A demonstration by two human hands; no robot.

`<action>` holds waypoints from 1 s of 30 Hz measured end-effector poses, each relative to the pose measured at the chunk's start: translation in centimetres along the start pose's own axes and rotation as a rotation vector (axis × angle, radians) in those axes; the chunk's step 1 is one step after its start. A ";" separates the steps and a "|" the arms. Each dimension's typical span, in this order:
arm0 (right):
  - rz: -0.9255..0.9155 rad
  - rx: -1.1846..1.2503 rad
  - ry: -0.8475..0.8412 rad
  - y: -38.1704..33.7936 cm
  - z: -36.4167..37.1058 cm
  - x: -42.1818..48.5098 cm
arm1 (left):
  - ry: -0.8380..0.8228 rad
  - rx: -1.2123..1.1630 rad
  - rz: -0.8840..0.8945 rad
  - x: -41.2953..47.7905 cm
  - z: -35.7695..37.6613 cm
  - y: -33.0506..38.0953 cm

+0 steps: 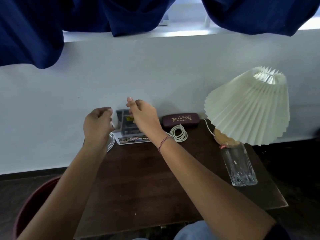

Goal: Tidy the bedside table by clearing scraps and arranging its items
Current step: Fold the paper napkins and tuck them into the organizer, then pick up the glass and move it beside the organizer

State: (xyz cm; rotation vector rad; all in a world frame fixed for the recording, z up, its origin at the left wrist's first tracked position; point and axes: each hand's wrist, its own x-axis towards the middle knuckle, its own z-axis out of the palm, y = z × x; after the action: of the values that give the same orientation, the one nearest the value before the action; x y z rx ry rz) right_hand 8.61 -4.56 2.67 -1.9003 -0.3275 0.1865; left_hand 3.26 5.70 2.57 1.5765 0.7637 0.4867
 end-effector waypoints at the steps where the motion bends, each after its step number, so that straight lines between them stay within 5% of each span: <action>1: 0.008 0.060 0.009 0.1 -0.7 -0.6 | -0.001 -0.025 0.012 -1.0 0.6 -0.1; 6: 0.103 0.306 -0.045 1.8 -6.5 -5.7 | -0.040 -0.032 -0.084 -7.7 5.0 -2.9; 17: 0.587 0.025 -0.467 6.3 -23.1 -15.3 | -0.418 -0.124 -0.458 -19.2 15.6 -7.7; 20: 0.654 0.012 -0.376 7.7 -26.6 -16.1 | -0.464 -0.075 -0.480 -20.3 17.2 -7.4; 26: 0.609 -0.222 0.096 13.4 -28.4 -14.8 | -0.506 0.080 -0.430 -20.9 18.9 -7.7; 30: 0.587 -0.127 0.189 15.7 -27.1 -14.0 | -0.540 0.099 -0.424 -20.8 19.7 -7.8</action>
State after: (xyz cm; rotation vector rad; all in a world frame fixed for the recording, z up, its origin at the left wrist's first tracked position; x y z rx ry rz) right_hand 5.20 -38.23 -3.07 -2.0791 0.3635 0.3785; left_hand 1.04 -22.73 -5.65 1.4840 0.6776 -0.2842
